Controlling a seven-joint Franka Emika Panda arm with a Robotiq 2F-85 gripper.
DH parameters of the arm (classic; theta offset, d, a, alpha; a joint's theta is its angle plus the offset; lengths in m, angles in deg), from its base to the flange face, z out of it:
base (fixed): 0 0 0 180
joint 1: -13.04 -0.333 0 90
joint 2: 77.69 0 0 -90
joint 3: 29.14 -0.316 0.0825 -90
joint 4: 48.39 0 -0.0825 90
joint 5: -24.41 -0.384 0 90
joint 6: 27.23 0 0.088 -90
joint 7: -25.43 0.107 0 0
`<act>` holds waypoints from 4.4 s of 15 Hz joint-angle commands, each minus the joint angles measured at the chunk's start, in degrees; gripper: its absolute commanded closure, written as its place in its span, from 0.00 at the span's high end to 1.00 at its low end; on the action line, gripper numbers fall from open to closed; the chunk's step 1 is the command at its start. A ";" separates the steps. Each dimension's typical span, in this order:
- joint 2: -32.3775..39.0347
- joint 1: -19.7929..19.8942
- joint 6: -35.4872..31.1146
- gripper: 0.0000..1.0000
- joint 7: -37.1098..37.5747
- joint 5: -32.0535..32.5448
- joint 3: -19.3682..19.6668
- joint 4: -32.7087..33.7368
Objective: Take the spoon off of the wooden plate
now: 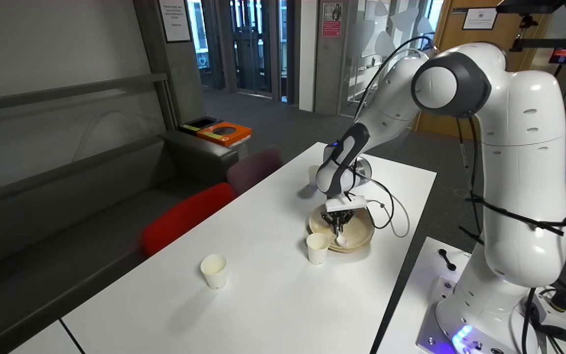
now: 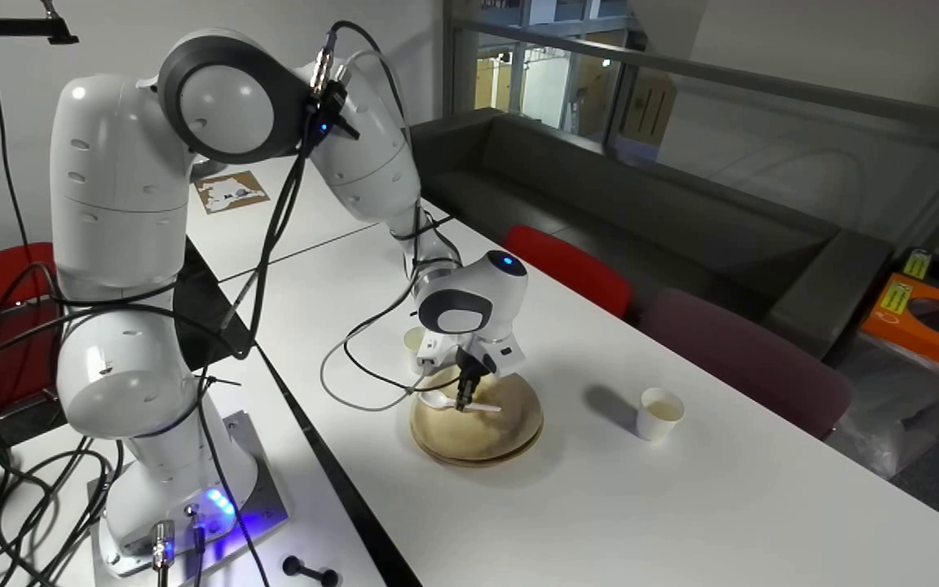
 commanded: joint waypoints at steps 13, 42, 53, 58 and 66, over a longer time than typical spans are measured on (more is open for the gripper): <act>-7.20 2.04 1.78 0.05 -1.27 -1.36 -0.07 -1.77; 28.40 23.46 35.50 0.02 16.63 -10.90 6.12 58.29; 34.69 16.52 33.16 0.06 17.59 -3.02 6.23 62.86; 35.97 15.37 29.68 0.03 19.03 -1.17 6.71 62.18; 35.95 17.03 29.98 0.02 19.74 -1.84 6.74 62.71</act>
